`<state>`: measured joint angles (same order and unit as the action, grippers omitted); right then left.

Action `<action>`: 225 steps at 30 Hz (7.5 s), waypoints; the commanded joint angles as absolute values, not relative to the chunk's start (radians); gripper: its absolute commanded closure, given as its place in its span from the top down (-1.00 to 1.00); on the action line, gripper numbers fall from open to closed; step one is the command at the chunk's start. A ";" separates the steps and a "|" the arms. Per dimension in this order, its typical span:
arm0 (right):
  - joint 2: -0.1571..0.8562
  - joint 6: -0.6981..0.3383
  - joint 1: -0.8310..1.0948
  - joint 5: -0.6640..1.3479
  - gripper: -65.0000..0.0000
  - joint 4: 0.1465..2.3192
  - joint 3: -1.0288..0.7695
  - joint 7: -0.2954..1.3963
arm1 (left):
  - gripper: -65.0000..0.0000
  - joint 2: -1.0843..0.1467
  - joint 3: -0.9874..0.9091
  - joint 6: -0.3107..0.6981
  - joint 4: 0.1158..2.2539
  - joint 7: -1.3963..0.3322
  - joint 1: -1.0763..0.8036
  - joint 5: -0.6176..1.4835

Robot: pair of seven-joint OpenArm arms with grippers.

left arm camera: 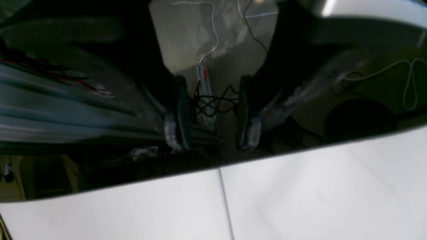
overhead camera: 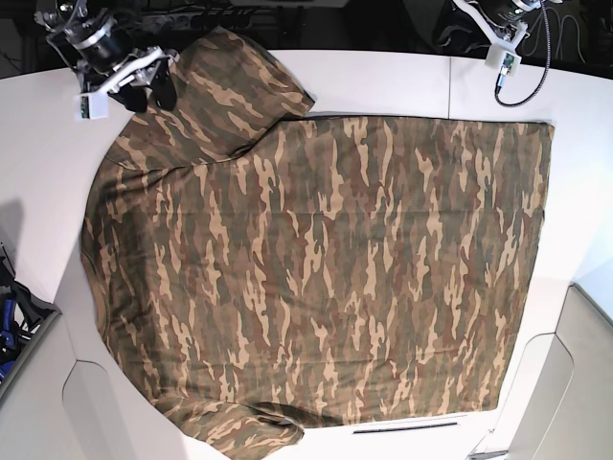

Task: Fold the T-shirt properly
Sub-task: 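Move both grippers down to the shirt's shoulder corners and grasp them, then lift the shoulder corners and drag them toward the hem, folding the shirt in half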

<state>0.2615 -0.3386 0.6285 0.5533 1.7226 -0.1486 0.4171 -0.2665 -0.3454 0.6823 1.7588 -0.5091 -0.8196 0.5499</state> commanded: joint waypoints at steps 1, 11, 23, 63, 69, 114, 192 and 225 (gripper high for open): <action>0.255 -0.355 0.636 0.560 -0.04 1.717 -0.144 0.463 | -0.21 -0.274 -0.351 0.698 1.774 -0.498 -0.828 0.562; 0.235 -0.408 0.628 0.568 -0.04 1.710 -0.032 0.472 | -0.21 -0.274 -0.351 0.698 1.774 -0.499 -0.829 0.565; 0.232 -0.407 0.588 0.490 -1.00 1.711 0.006 0.468 | -0.21 -0.289 -0.366 0.698 1.779 -0.498 -0.828 0.566; 0.232 -0.408 0.562 0.471 -1.00 1.711 0.006 0.467 | 0.36 -0.455 -0.672 0.640 1.427 -0.551 -0.513 0.812; 0.231 -0.408 0.562 0.471 -1.00 1.711 0.006 0.467 | 0.36 -0.424 -0.669 0.640 1.427 -0.551 -0.513 0.847; 0.230 -0.408 0.399 0.514 -1.00 1.939 -0.157 0.469 | -1.00 -0.432 -0.538 0.698 1.475 -0.551 -0.306 0.952; 0.236 -0.505 -0.279 0.434 -0.09 1.216 -0.467 0.532 | -0.16 -0.432 -0.521 0.626 1.091 -0.410 0.086 0.609; 0.229 -0.466 -0.189 0.496 0.30 1.061 -0.442 0.367 | 0.25 -0.374 -0.416 0.473 1.091 -0.328 0.130 0.530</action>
<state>0.2188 -0.4637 -0.1673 0.4934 1.0550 -0.4412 0.3672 -0.3573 -0.4118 0.4698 1.0748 -0.3431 0.1127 0.5198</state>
